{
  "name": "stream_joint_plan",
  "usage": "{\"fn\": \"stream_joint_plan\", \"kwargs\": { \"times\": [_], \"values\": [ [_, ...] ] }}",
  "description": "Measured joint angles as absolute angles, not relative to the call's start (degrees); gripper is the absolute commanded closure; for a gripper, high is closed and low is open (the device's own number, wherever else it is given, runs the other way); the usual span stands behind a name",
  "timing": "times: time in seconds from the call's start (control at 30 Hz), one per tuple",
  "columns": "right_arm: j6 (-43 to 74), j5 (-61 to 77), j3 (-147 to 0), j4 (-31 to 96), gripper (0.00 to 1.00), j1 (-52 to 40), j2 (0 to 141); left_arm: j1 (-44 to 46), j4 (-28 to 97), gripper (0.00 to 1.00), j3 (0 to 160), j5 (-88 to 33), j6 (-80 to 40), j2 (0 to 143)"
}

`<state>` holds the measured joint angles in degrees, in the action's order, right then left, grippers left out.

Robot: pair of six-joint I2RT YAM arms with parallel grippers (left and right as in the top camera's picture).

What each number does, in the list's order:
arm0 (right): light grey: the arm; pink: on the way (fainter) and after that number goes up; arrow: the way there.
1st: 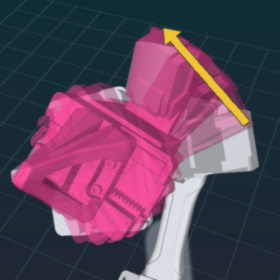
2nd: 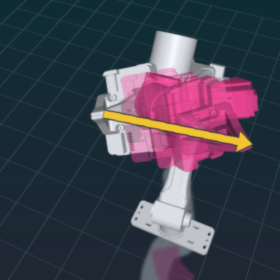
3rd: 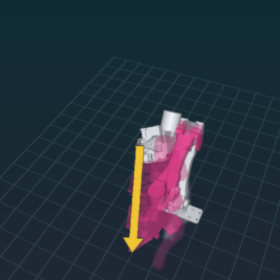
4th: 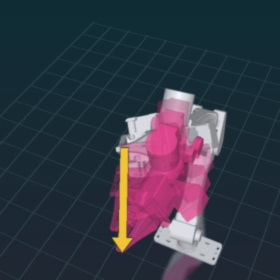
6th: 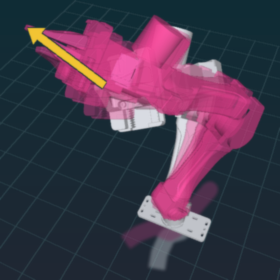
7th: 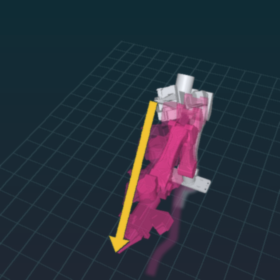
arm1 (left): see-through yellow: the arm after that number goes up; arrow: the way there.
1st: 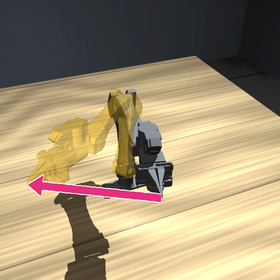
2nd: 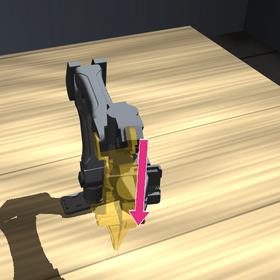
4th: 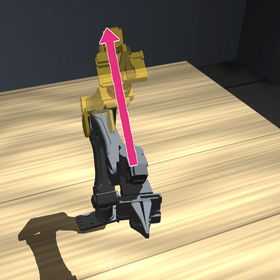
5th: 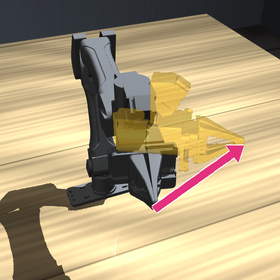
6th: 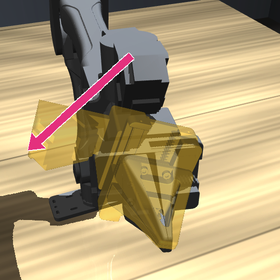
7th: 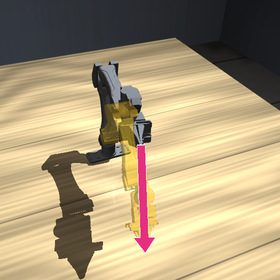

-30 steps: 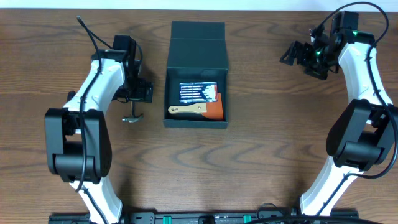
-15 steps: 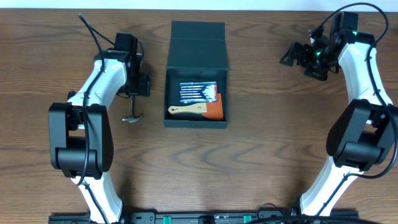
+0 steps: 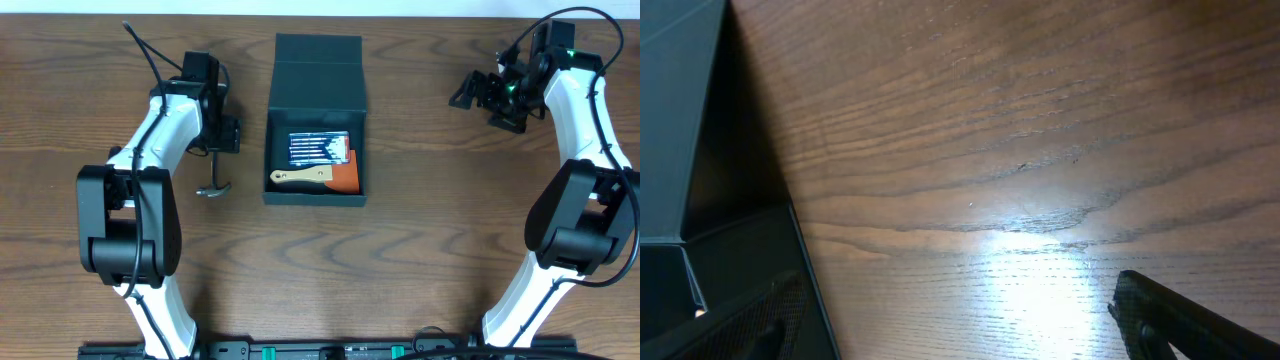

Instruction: Pack container

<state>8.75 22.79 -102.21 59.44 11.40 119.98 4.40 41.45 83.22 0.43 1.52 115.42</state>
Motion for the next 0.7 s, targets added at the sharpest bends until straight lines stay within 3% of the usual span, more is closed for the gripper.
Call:
{"fn": "stream_joint_plan", "kwargs": {
  "times": [0.47,0.7],
  "values": [
    [8.75,22.79,-102.21,60.55,0.01,11.40,119.98,3.66,43.90,0.26,83.24,0.45,1.54,119.63],
    [8.75,22.79,-102.21,60.82,0.01,11.40,119.98,3.66,43.88,0.43,83.24,0.45,1.50,119.63]
  ]
}}
